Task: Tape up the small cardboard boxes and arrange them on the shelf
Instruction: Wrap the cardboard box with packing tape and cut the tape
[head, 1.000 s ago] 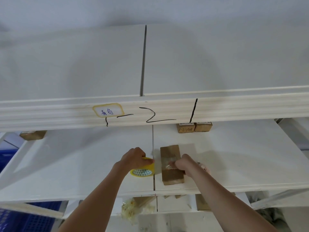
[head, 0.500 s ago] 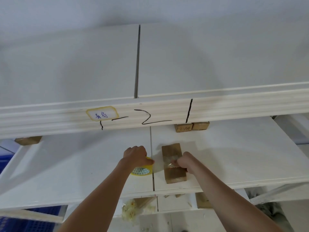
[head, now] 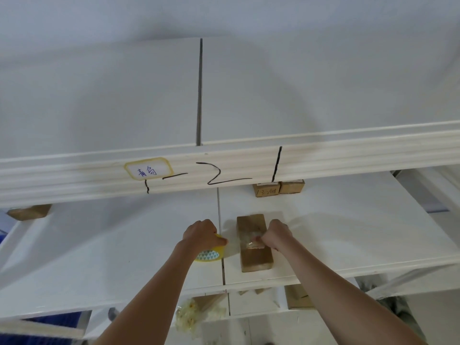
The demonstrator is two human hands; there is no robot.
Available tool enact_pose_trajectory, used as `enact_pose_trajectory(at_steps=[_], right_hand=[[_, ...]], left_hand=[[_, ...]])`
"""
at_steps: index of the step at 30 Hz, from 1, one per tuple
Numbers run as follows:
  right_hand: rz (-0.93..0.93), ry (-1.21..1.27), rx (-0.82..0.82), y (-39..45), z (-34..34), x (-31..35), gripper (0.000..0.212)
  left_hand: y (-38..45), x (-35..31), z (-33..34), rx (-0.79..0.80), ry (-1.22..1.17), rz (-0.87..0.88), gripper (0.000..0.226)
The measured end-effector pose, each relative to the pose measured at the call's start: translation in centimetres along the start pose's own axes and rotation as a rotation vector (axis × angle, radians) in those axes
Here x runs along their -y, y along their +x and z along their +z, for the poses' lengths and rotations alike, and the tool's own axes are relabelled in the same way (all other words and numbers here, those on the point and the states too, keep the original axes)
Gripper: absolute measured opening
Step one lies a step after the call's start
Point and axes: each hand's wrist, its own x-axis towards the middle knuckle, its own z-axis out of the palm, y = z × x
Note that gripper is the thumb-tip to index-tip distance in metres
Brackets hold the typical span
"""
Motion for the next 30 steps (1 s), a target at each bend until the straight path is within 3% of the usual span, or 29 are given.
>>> enact_pose_trajectory(at_steps=[3,7,12,18,20,24,27,30], right_hand=[[-0.072,0.057,-0.064,-0.2,-0.7,-0.6,0.038],[-0.04,-0.056,-0.367,-0.6,-1.8,-3.8,0.018],[0.083,-0.192,-0.25,-0.7,-1.2,-7.0,0.028],[0.119,-0.039,-0.242,0.0,-1.3,-7.2,0.022],[0.126,0.089,-0.313,0.0,-1.5,-6.7,0.017],[-0.1,0.526,-0.573,-1.1,-1.6,-2.9,0.016],[-0.306,0.783,-0.479,-3.2,0.1,1.3,0.009],[-0.42,0.736,-0.427,-4.4,3.4,3.5,0.005]], left_hand=[[0.0,0.0,0.2,-0.015,-0.01,0.013,0.044],[0.1,0.3,0.1,-0.009,-0.005,0.026,0.04],[0.2,0.4,0.0,-0.009,-0.015,0.012,0.042],[0.0,0.7,0.1,-0.016,-0.037,0.005,0.045],[-0.1,0.7,0.1,-0.024,-0.034,0.009,0.046],[-0.3,0.7,0.1,-0.036,-0.03,0.027,0.041],[-0.3,0.7,0.1,-0.035,-0.051,0.015,0.038],[-0.5,0.7,0.1,-0.033,-0.07,0.0,0.042]])
